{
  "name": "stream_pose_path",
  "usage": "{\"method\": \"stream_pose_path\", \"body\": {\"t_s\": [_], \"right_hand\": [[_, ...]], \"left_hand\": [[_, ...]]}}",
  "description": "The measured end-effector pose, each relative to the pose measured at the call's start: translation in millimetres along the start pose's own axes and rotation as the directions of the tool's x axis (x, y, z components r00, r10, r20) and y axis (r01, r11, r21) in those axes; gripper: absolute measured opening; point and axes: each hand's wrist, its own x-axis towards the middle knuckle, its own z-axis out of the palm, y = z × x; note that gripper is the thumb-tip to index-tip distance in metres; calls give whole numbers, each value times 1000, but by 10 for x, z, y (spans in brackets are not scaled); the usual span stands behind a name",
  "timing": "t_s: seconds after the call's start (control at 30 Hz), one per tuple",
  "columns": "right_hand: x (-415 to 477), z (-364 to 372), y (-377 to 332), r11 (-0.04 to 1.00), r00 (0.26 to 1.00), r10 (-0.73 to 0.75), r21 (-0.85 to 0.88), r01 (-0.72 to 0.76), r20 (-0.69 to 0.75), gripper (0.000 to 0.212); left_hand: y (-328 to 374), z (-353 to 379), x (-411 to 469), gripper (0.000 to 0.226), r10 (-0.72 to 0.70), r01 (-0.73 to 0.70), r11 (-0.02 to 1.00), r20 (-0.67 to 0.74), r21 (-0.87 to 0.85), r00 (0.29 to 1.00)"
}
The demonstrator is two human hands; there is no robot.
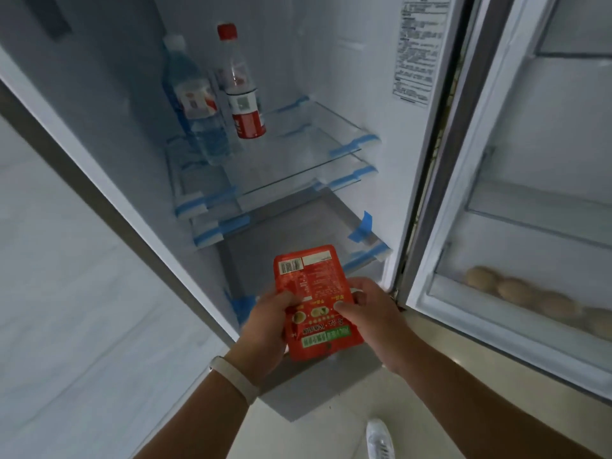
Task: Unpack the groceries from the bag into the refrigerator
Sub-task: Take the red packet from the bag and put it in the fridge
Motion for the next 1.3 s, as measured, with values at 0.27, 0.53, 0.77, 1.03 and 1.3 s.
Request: {"method": "stream_pose_path", "body": {"t_s": [0.27, 0.53, 0.77, 1.03, 1.3], "right_hand": [[808, -268, -60, 993, 984, 6, -118, 15, 181, 26], [1391, -154, 42, 979, 956, 104, -197, -51, 273, 22], [1764, 13, 103, 968, 965, 96, -250, -32, 246, 17], [2330, 119, 233, 925, 974, 83, -380, 4, 212, 20], [3151, 237, 503, 827, 995, -30, -557, 80, 99, 42]], "left_hand": [[95, 148, 602, 20, 10, -19, 999, -188, -42, 982], [125, -98, 1037, 22, 27, -22, 1000, -300, 21, 954], [21, -321, 1465, 27, 30, 21, 989, -339, 146, 940], [4, -462, 2159, 27, 23, 23, 994, -415, 104, 909], [65, -461, 2823, 25, 286, -81, 871, -366, 485, 886]]}}
